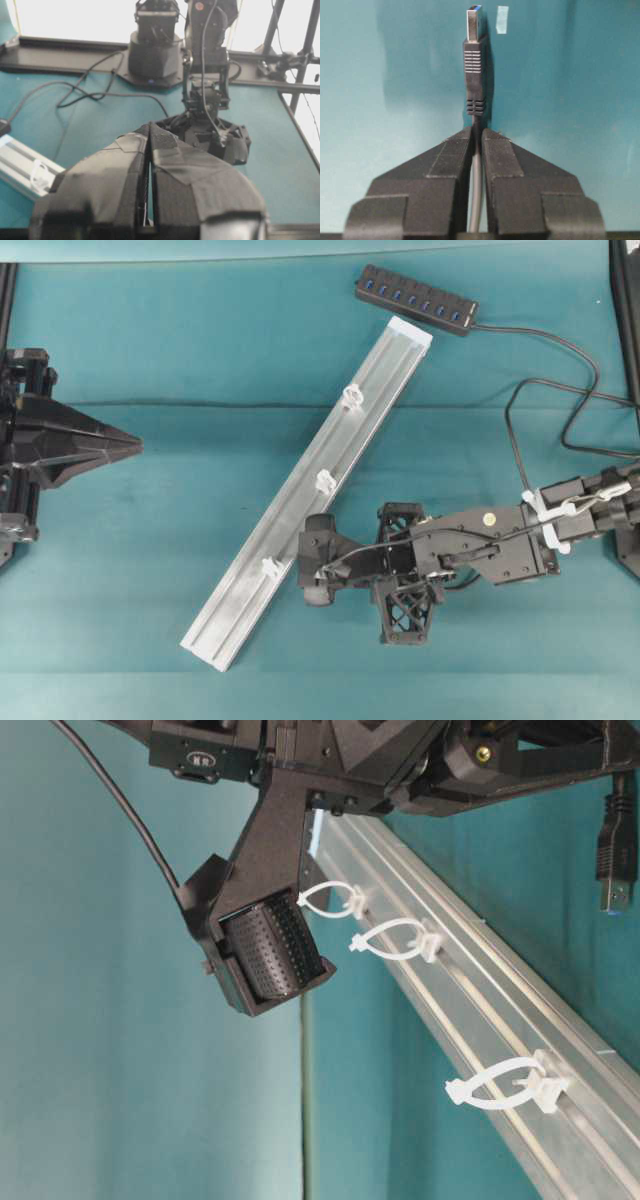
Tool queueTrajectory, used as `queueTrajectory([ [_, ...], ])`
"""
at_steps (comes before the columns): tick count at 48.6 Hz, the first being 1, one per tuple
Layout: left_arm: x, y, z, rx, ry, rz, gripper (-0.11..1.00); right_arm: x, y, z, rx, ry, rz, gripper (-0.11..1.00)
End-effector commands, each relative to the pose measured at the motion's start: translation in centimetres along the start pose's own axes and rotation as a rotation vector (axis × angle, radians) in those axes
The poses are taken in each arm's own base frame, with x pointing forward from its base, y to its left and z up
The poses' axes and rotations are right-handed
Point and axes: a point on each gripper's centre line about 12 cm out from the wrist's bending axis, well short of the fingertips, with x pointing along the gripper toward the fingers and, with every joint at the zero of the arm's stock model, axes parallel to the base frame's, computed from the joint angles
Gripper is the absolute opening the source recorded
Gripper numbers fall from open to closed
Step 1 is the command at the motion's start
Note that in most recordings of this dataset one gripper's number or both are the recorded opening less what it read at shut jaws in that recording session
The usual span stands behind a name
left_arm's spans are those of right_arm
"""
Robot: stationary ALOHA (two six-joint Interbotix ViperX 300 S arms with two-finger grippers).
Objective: Pass the USB cable through three rings with both arms.
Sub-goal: 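Grasp the black USB cable near its plug with the right gripper, then lift the cable and carry it up toward the rail's far end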
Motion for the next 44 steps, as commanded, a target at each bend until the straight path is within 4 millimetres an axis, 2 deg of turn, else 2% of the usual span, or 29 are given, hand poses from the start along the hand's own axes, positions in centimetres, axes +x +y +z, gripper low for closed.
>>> queueTrajectory([
  [1, 0.1, 0.0, 0.9, 0.005, -0.026, 0.003, -0.01, 0.7, 0.0, -0.1, 0.004, 0.016, -0.004, 0.07],
  [15, 0.1, 0.1, 0.9, 0.005, -0.026, 0.006, -0.01, 0.5, 0.0, -0.1, -0.001, 0.015, -0.004, 0.07],
  [20, 0.2, 0.1, 0.9, 0.003, -0.022, 0.004, -0.01, -0.5, 0.1, 0.2, -0.008, 0.003, -0.001, 0.07],
  [28, 0.1, 0.1, 0.8, 0.003, -0.006, 0.006, -0.01, -4.4, -0.4, 1.2, -0.011, -0.043, 0.008, 0.07],
  [44, -0.2, 0.1, 0.8, 0.005, 0.004, 0.007, -0.01, -14.4, -4.1, 3.1, -0.033, -0.139, -0.001, 0.07],
])
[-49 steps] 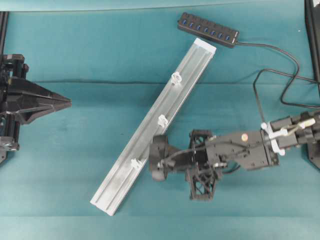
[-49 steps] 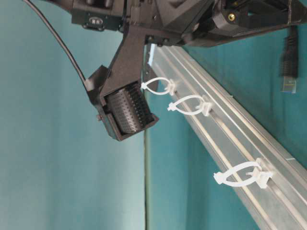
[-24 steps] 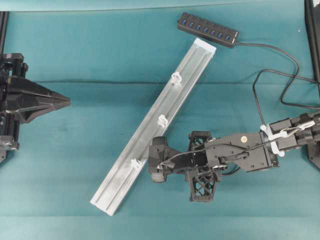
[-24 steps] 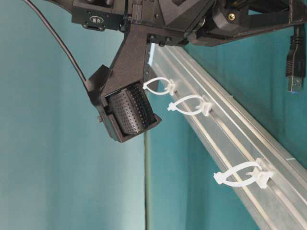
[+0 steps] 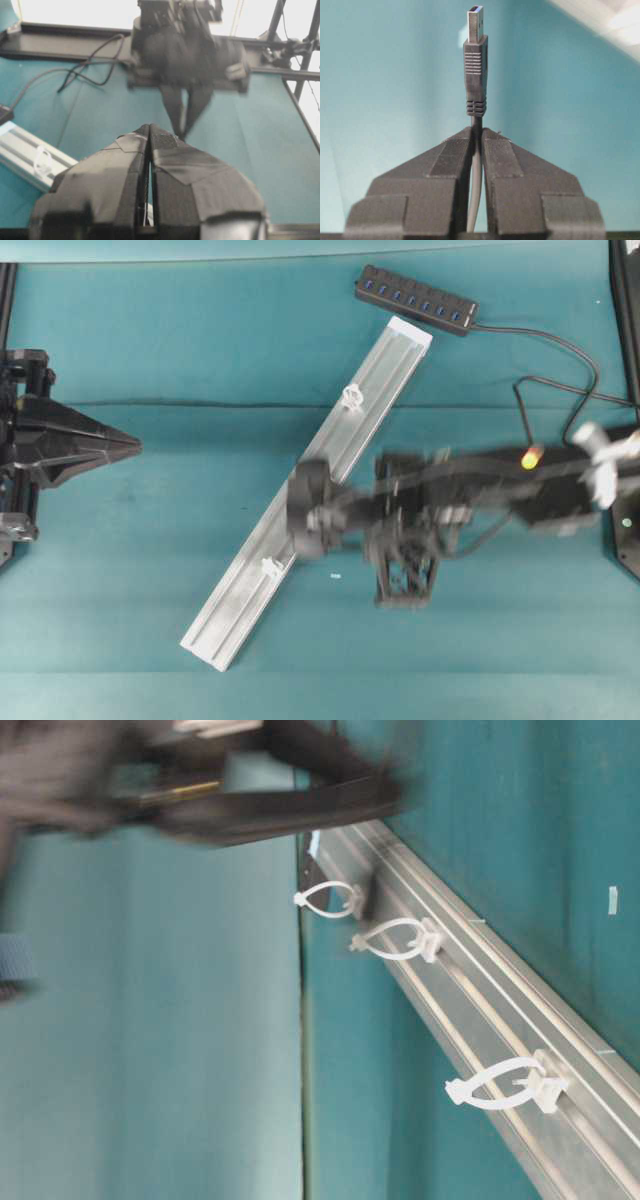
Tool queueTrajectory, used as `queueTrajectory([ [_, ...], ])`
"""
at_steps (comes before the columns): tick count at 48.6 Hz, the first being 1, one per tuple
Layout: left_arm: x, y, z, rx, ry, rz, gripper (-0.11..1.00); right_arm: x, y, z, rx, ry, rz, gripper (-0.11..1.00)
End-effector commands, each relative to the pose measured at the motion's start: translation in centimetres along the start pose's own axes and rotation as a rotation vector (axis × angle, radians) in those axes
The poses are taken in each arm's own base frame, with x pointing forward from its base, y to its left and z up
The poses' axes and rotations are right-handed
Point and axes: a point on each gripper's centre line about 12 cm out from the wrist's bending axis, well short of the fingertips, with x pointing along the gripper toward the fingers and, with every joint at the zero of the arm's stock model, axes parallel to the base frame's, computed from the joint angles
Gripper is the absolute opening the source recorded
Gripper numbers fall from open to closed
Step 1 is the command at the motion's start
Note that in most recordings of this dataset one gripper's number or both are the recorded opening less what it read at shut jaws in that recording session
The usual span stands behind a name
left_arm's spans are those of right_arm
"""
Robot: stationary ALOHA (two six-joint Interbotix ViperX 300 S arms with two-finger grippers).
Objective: Pass the USB cable through three rings with both arms.
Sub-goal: 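Lift the cable and carry it up toward the rail's far end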
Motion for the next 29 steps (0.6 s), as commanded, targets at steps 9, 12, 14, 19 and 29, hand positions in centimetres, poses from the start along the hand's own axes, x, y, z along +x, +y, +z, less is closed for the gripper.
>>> queueTrajectory([
  [9, -0.1, -0.1, 1.2, 0.005, -0.029, -0.002, -0.01, -6.4, -3.0, 1.0, -0.088, 0.021, -0.017, 0.07],
  [12, -0.1, -0.1, 1.2, 0.005, -0.029, -0.002, -0.01, -7.4, -3.8, 1.0, -0.106, 0.04, -0.018, 0.07],
  [14, -0.2, -0.1, 1.3, 0.003, -0.032, -0.002, -0.01, -8.2, -4.4, 1.1, -0.12, 0.046, -0.021, 0.07],
  [19, -0.3, -0.1, 1.4, 0.002, -0.038, -0.002, -0.01, -9.8, -6.2, 1.3, -0.142, 0.046, -0.028, 0.07],
  [29, -0.4, -0.2, 1.5, -0.002, -0.035, -0.009, -0.01, -11.8, -10.6, 1.3, -0.144, 0.016, -0.061, 0.07],
])
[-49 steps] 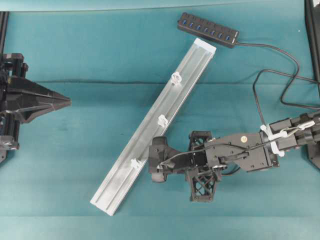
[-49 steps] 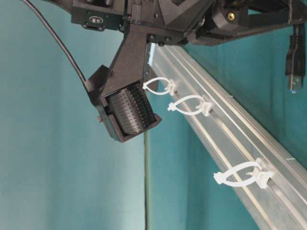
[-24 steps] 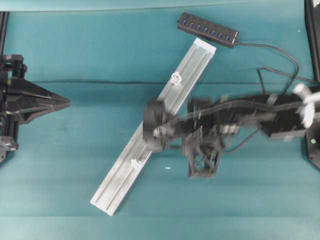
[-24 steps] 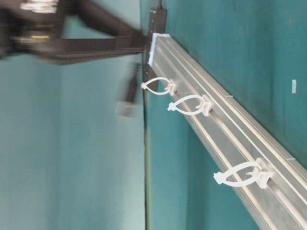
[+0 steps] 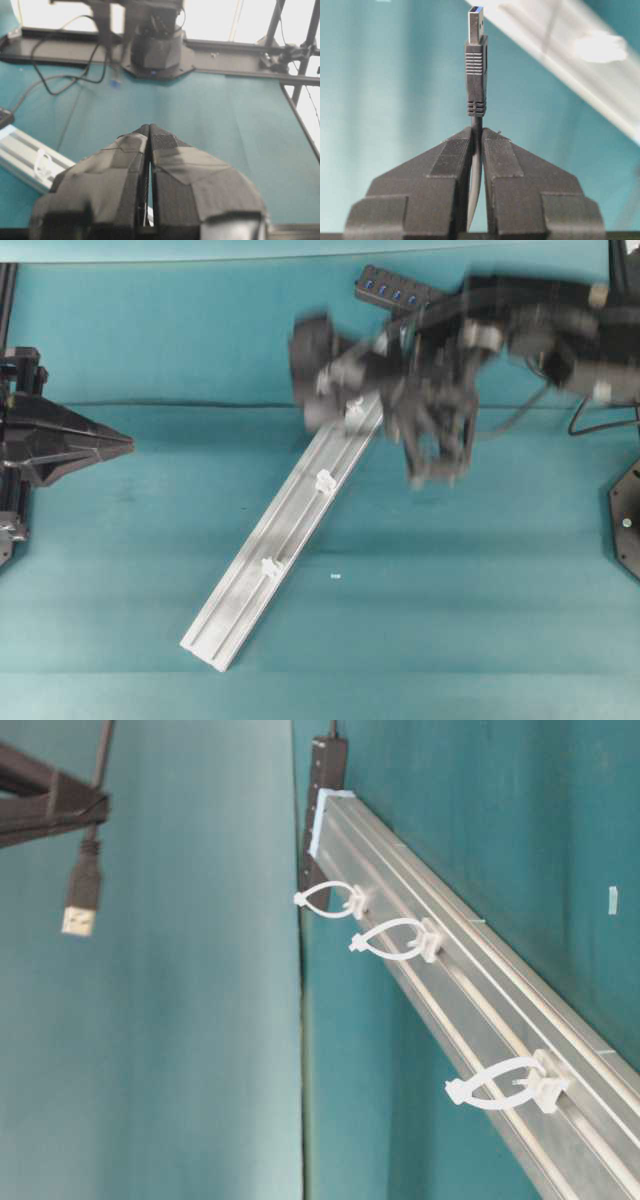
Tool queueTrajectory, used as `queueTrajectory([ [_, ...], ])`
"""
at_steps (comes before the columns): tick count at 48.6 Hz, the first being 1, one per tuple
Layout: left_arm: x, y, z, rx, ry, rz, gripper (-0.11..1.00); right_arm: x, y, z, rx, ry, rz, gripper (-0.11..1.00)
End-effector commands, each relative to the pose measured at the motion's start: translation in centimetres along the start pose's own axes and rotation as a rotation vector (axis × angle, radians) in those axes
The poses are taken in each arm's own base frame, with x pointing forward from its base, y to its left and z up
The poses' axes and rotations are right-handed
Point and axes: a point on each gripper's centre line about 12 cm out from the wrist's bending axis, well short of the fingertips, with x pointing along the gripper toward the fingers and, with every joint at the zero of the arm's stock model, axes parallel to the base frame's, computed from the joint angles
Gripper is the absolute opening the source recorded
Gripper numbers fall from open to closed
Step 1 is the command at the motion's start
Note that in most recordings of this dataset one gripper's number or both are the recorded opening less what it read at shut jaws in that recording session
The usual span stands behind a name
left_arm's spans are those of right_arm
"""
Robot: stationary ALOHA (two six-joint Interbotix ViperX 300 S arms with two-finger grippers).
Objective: Pass the USB cable through three rings with both arms.
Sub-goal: 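Lift the cable and carry it up toward the rail's far end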
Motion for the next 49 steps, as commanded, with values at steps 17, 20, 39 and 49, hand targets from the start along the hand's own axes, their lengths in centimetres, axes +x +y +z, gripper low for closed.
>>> queueTrajectory([
  [17, -0.2, -0.2, 1.2, 0.002, -0.021, -0.006, -0.01, -2.3, -8.4, -3.7, 0.027, -0.03, -0.074, 0.07],
  [20, -0.2, -0.2, 1.2, 0.002, -0.021, -0.006, -0.01, -2.4, -9.3, -4.2, 0.018, -0.028, -0.082, 0.07],
  [39, -0.2, -0.2, 1.4, 0.002, -0.024, -0.006, -0.01, -1.1, -12.7, -7.5, -0.156, 0.017, -0.093, 0.07],
  [49, -0.4, -0.2, 2.0, 0.0, -0.044, -0.007, -0.01, 2.2, -12.9, -8.1, -0.325, 0.008, -0.116, 0.07],
])
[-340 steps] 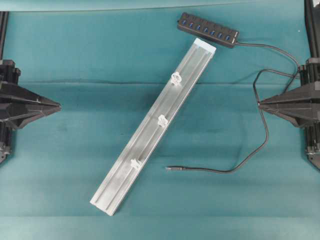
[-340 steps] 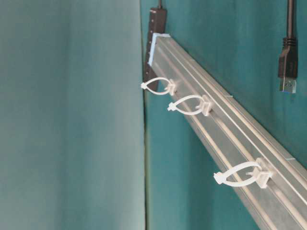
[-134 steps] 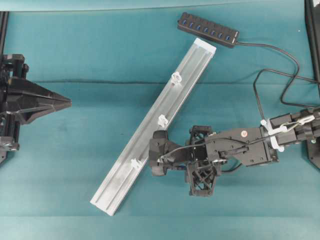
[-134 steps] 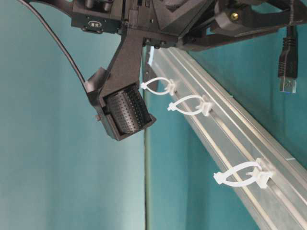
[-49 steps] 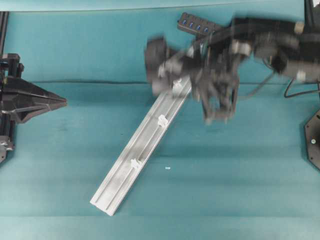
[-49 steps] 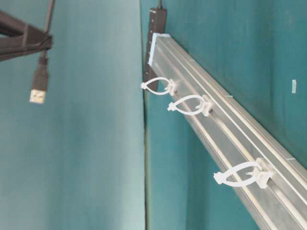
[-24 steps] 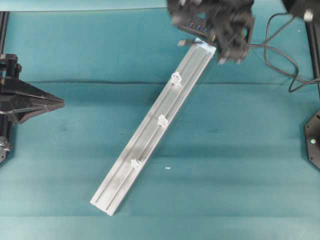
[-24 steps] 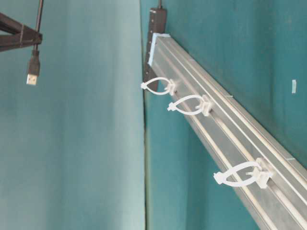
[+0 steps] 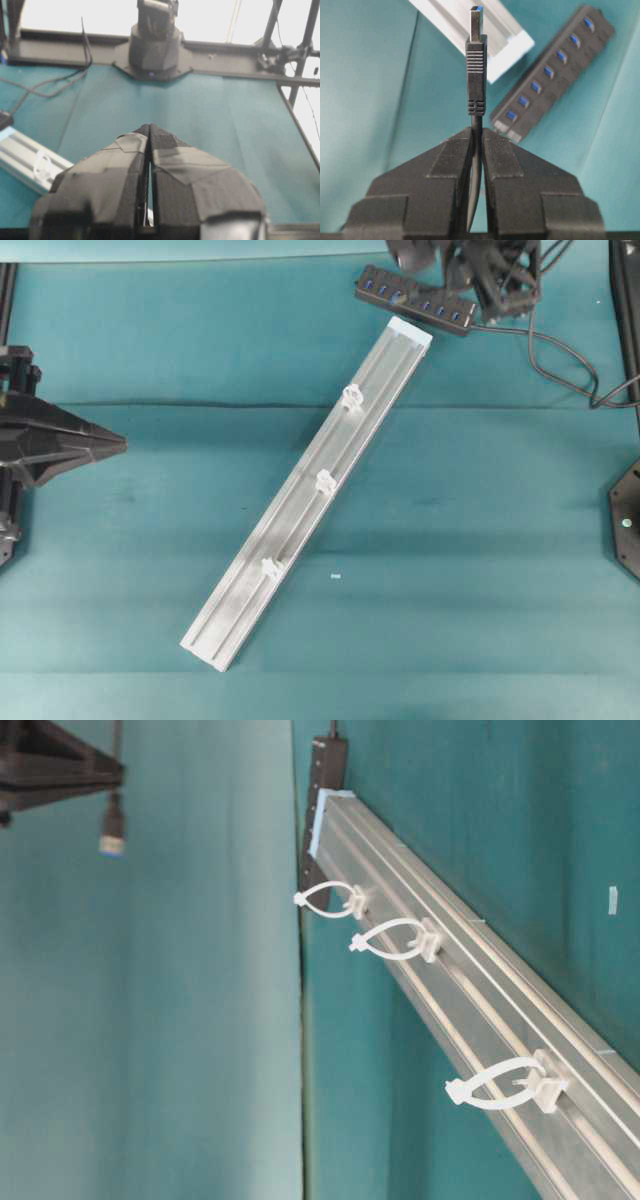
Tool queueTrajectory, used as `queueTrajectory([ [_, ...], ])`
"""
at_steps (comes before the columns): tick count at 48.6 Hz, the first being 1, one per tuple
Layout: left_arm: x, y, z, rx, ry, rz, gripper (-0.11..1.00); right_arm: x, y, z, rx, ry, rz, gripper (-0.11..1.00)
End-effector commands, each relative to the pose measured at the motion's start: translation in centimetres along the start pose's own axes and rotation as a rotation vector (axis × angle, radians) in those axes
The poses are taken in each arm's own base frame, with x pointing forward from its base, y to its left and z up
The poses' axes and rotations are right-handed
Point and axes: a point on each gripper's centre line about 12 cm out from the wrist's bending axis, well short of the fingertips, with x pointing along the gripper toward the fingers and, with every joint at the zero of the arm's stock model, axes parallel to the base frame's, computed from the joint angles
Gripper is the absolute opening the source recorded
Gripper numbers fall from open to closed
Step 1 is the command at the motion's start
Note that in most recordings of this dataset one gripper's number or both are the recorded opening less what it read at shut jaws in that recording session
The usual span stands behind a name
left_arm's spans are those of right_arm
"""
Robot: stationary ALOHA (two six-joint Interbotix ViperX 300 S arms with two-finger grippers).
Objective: Pass the USB cable through three rings with both arms.
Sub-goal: 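Lift the cable and carry it up toward the rail's far end, then lower the plug and thread it into the first white ring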
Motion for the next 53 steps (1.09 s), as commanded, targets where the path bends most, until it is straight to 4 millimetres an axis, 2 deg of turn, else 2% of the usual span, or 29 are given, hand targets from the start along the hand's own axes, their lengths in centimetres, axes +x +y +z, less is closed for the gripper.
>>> queueTrajectory([
  [1, 0.0, -0.1, 1.4, 0.002, -0.037, -0.004, -0.01, 1.1, 0.0, -0.1, -0.069, -0.01, -0.023, 0.07],
  [9, 0.1, -0.1, 1.6, 0.002, -0.041, -0.004, -0.01, 3.7, 0.1, -0.9, -0.149, 0.009, -0.053, 0.07],
  [22, -0.3, -0.3, 2.4, 0.0, -0.041, -0.011, -0.01, 6.0, -0.3, -1.7, -0.192, 0.006, -0.094, 0.07],
  [40, -0.4, -0.3, 3.0, 0.001, -0.041, -0.01, -0.01, 9.2, 0.0, -1.0, -0.3, 0.027, -0.042, 0.07],
  [53, -0.3, -0.3, 3.0, 0.001, -0.038, -0.01, -0.01, 10.6, -0.6, -0.1, -0.321, 0.02, -0.047, 0.07],
])
